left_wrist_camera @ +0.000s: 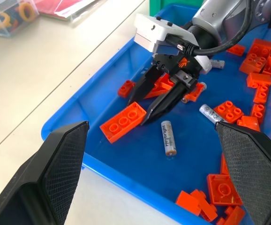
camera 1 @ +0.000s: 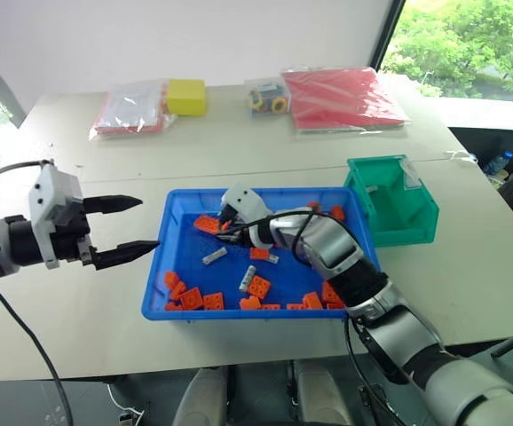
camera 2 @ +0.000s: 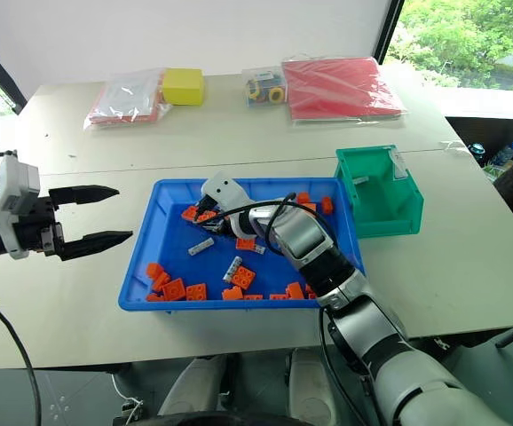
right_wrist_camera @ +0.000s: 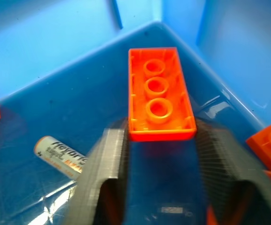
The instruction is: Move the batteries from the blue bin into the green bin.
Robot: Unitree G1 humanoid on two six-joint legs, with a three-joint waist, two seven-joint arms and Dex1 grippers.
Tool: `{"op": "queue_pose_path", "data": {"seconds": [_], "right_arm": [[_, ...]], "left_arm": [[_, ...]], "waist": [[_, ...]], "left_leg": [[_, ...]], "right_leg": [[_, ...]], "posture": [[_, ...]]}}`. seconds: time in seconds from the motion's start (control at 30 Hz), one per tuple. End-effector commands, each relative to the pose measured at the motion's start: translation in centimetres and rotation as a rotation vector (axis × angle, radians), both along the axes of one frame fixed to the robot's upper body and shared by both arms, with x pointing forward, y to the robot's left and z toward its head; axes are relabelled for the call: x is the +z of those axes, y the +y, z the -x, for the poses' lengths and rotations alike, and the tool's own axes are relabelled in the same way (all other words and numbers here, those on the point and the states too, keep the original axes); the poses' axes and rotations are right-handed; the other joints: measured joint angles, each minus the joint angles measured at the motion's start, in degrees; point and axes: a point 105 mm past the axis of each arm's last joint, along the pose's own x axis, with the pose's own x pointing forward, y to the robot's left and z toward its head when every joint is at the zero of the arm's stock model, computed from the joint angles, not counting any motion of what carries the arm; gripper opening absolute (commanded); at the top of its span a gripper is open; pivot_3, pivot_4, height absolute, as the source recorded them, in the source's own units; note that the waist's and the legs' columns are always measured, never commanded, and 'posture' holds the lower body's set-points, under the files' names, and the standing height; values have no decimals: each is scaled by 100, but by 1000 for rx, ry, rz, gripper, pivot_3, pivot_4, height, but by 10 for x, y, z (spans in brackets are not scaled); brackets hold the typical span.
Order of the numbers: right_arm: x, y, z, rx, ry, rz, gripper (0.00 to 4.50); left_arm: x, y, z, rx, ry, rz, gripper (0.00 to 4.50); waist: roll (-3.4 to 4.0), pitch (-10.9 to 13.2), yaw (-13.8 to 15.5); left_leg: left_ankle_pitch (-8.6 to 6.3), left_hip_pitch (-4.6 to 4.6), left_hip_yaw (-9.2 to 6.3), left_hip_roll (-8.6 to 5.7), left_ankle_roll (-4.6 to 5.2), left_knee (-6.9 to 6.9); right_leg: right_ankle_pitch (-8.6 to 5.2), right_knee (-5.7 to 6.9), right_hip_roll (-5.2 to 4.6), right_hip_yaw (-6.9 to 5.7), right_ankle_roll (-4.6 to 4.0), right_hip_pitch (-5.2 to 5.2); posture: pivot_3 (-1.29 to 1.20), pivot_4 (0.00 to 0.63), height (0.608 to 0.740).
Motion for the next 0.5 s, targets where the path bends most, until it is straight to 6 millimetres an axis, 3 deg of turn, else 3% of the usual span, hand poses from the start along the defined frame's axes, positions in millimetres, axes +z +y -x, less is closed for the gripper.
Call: {"op": "queue_pose_path", "data": {"seconds": [0.03,0.17,0.23,0.37,0.5], "right_arm": [[34,7,-4,68,-127,-46,3620],[65,14,15,311,-214,-95,3620],[70,16,26,417,-221,-110,3620],[55,15,46,636,-205,-26,3620],[43,16,50,699,-205,18,3620]], "left_arm": [[7,0,-1,0,-39,-4,4500],[7,1,-1,5,-43,-3,4500],[7,1,-1,7,-46,-1,4500],[8,-2,3,-12,-36,2,4500],[7,-3,6,-28,-26,-6,4500]], "waist": [[0,0,-8],[0,0,-9],[0,0,-7],[-1,0,-9],[-1,0,-9]], "left_leg": [[1,0,0,0,-1,0],[2,3,0,0,-2,2],[2,3,0,0,-2,2],[2,6,0,1,-2,3],[2,7,-1,2,-2,3]], "right_leg": [[0,2,0,0,0,-1],[0,7,2,0,0,-1],[0,8,3,-1,0,1],[0,8,4,-1,0,4],[0,10,5,-1,0,4]], "posture": [[0,150,735],[0,150,735],[0,150,735],[0,150,735],[0,150,735]]}}
